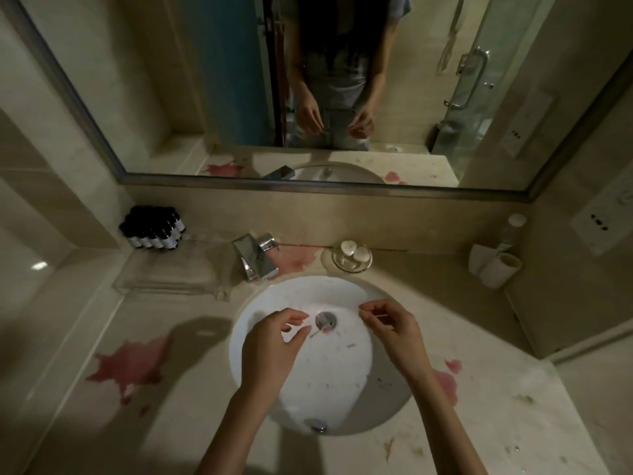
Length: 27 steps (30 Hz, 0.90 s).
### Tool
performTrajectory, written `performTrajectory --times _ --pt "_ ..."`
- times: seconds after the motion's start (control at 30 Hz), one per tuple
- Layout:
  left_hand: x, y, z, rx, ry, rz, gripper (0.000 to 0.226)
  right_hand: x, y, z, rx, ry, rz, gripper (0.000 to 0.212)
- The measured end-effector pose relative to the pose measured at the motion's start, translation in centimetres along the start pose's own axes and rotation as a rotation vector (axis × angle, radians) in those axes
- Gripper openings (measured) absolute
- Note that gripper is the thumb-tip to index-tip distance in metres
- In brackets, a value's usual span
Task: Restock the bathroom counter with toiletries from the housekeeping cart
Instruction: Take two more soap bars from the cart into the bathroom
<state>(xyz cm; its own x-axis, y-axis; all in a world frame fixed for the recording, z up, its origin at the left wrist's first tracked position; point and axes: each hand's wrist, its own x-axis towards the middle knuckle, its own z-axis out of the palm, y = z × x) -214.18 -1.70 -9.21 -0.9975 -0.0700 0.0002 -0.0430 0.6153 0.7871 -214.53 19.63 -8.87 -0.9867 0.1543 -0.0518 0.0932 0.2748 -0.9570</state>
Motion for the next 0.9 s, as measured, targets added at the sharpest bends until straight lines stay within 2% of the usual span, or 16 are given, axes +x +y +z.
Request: performTrajectory --times 0.3,0.5,0.73,0.9 --pt "-1.9 -2.0 -4.3 -0.028 0.188 -0.088 0.012 0.9 -1.9 5.2 0.061 -0.142 -0.062 0.008" --pt "-6.3 -4.5 -7.3 -0.026 0.398 -0.172 0.009 -0.2 -2.7 10.4 0.041 -0.383 -0.097 0.011" --pt "-15.4 -6.3 -8.3 -0.001 0.636 -0.458 0.013 -3.2 -3.6 15.2 0.009 -0.716 -0.221 0.012" --pt "-24.3 -6.2 -6.6 -0.026 0.797 -0.711 0.012 -8.6 -3.4 17.6 -0.009 -1.006 -0.241 0.01"
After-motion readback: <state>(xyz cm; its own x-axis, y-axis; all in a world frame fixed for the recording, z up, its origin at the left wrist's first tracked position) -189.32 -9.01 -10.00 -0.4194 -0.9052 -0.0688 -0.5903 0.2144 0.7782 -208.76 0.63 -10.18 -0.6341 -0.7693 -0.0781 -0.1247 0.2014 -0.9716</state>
